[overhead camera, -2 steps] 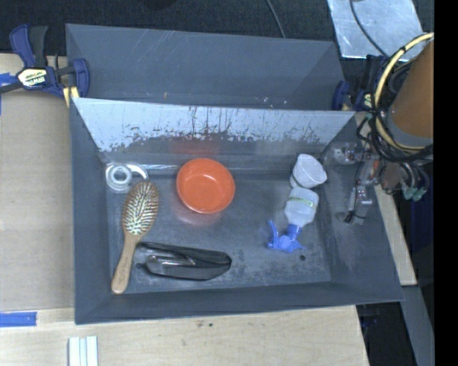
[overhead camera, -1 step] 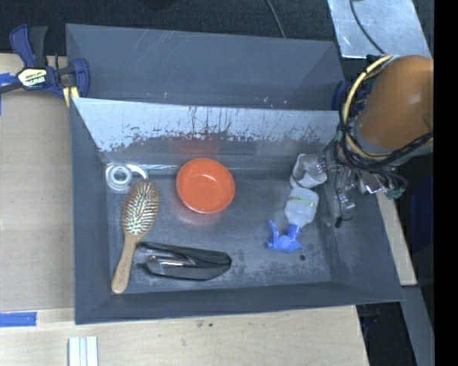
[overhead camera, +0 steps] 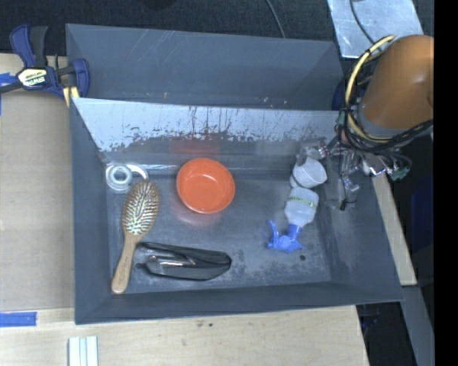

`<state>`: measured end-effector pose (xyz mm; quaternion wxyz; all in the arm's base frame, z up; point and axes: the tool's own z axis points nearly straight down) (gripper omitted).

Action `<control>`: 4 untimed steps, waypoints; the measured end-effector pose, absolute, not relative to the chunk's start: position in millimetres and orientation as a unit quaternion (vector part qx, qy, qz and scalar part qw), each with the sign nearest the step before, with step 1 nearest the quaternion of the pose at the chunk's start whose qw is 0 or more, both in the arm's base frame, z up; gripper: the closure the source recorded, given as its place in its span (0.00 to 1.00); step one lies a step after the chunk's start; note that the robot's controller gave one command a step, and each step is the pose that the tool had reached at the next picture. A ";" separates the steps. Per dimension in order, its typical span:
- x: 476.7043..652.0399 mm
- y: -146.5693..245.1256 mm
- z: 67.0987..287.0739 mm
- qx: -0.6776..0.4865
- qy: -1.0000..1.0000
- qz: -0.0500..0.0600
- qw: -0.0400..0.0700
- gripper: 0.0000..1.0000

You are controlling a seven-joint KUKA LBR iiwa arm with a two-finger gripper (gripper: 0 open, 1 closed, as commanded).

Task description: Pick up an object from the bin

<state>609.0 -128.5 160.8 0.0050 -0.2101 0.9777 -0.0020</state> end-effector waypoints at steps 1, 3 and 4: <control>626.5 -130.7 129.3 -0.366 0.931 -0.001 0.003 0.00; 622.8 -133.6 70.8 -0.520 0.854 -0.002 0.011 1.00; 622.9 -133.6 71.0 -0.520 0.854 -0.002 0.011 1.00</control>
Offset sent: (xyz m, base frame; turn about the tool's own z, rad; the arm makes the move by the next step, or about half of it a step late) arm 0.0073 -0.0102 -0.0908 -0.4364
